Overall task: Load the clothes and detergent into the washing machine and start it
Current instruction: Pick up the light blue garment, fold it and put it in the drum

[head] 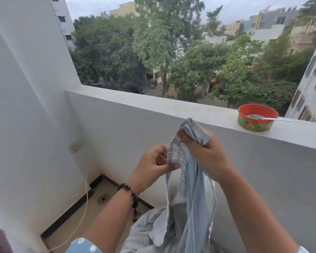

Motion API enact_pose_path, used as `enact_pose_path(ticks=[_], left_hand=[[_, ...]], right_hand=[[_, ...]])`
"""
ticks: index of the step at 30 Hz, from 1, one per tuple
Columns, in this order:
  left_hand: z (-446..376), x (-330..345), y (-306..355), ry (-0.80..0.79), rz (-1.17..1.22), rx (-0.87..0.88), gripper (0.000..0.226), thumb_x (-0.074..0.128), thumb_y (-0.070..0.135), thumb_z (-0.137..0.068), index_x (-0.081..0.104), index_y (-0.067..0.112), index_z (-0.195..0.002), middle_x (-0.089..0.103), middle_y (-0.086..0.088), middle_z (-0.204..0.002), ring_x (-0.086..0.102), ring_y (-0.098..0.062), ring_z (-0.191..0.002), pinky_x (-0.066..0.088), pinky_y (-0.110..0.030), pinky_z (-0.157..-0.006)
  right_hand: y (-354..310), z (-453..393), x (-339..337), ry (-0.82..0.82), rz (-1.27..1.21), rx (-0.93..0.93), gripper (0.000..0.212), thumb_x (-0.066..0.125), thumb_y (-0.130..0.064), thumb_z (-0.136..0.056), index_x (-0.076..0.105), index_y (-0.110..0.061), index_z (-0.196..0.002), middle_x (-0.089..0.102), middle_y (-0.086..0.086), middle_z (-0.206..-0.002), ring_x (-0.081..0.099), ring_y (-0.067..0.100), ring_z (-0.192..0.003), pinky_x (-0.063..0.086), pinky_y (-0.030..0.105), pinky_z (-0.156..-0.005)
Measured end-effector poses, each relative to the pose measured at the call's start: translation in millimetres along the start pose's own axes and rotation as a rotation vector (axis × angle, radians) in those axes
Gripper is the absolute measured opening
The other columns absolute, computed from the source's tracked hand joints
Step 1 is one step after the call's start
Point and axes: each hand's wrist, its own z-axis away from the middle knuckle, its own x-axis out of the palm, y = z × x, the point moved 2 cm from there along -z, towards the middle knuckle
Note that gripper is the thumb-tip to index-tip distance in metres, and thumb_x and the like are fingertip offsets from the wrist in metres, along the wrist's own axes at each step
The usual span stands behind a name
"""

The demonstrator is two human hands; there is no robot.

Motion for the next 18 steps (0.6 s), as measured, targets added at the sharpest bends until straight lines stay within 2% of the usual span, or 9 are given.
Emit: enact_pose_path(ticks=[2,3,5,6,7,9,12,15,18], left_hand=[[2,1,-17,0.019,-0.149,-0.017,0.05,0.079,0.051,-0.073,0.071,0.011,-0.101,0.07,-0.022,-0.098,0.065,-0.043,-0.088,0.051,-0.058,-0.082],[3,0,-24,0.044,-0.222,-0.02,0.048,0.075,0.054,-0.073,0.073,0.012,-0.096,0.071,-0.015,-0.093,0.065,-0.029,-0.081,0.053,-0.048,-0.074],[4,0,-37,0.076,-0.32,-0.03,0.04,0.073,0.053,-0.077,0.075,0.015,-0.089,0.068,-0.002,-0.083,0.06,-0.007,-0.072,0.047,-0.027,-0.062],[5,-1,-44,0.077,-0.338,-0.051,0.032,0.073,0.049,-0.081,0.075,0.018,-0.087,0.067,0.002,-0.082,0.061,-0.006,-0.072,0.047,-0.024,-0.063],[7,0,-47,0.071,-0.346,-0.077,0.028,0.073,0.047,-0.082,0.076,0.02,-0.087,0.069,0.004,-0.085,0.064,-0.008,-0.077,0.052,-0.027,-0.067],[9,-1,-57,0.063,-0.332,-0.104,0.044,0.068,0.059,-0.079,0.076,0.017,-0.09,0.074,-0.002,-0.09,0.069,-0.017,-0.085,0.056,-0.04,-0.076],[8,-11,-63,0.119,-0.261,-0.111,0.062,0.061,0.071,-0.074,0.073,0.011,-0.083,0.073,-0.014,-0.084,0.068,-0.035,-0.082,0.052,-0.051,-0.075],[1,-24,-45,0.227,-0.144,-0.098,0.05,0.064,0.062,-0.078,0.07,0.013,-0.076,0.069,-0.009,-0.074,0.062,-0.028,-0.066,0.05,-0.043,-0.066],[-13,-23,-2,0.28,-0.065,0.003,0.026,0.063,0.042,-0.09,0.075,0.02,-0.083,0.065,-0.011,-0.074,0.055,-0.019,-0.071,0.042,-0.037,-0.067]], right_hand=[[-10,-2,-3,0.013,-0.047,-0.014,0.021,0.067,-0.032,-0.085,0.064,-0.012,-0.079,0.062,0.011,-0.077,0.058,0.026,-0.073,0.045,0.045,-0.068],[-16,-2,-3,0.016,-0.071,-0.029,0.018,0.067,-0.032,-0.085,0.066,-0.015,-0.078,0.064,0.009,-0.077,0.06,0.025,-0.074,0.046,0.043,-0.07],[-30,-1,-5,0.016,-0.129,-0.067,0.012,0.068,-0.031,-0.088,0.071,-0.027,-0.077,0.068,0.001,-0.077,0.065,0.022,-0.075,0.05,0.041,-0.072],[-38,0,-5,0.012,-0.156,-0.096,0.013,0.066,-0.03,-0.088,0.071,-0.03,-0.076,0.069,0.0,-0.077,0.065,0.021,-0.076,0.05,0.041,-0.073],[-44,0,-7,0.015,-0.178,-0.13,0.013,0.064,-0.029,-0.086,0.071,-0.032,-0.076,0.068,0.0,-0.077,0.065,0.022,-0.076,0.05,0.042,-0.074],[-56,0,-12,0.065,-0.231,-0.178,0.012,0.062,-0.028,-0.083,0.071,-0.031,-0.075,0.067,-0.002,-0.075,0.064,0.019,-0.074,0.051,0.04,-0.073],[-61,-3,-26,0.209,-0.365,-0.176,0.006,0.061,-0.024,-0.082,0.066,-0.022,-0.081,0.069,-0.01,-0.067,0.067,0.008,-0.064,0.057,0.027,-0.061],[-53,-7,-39,0.336,-0.435,-0.143,0.013,0.057,-0.02,-0.091,0.065,-0.023,-0.08,0.068,-0.011,-0.064,0.066,0.006,-0.058,0.057,0.025,-0.055],[-31,-9,-38,0.316,-0.404,-0.067,0.015,0.056,-0.022,-0.094,0.065,-0.022,-0.082,0.069,-0.008,-0.068,0.067,0.008,-0.061,0.058,0.026,-0.059]])
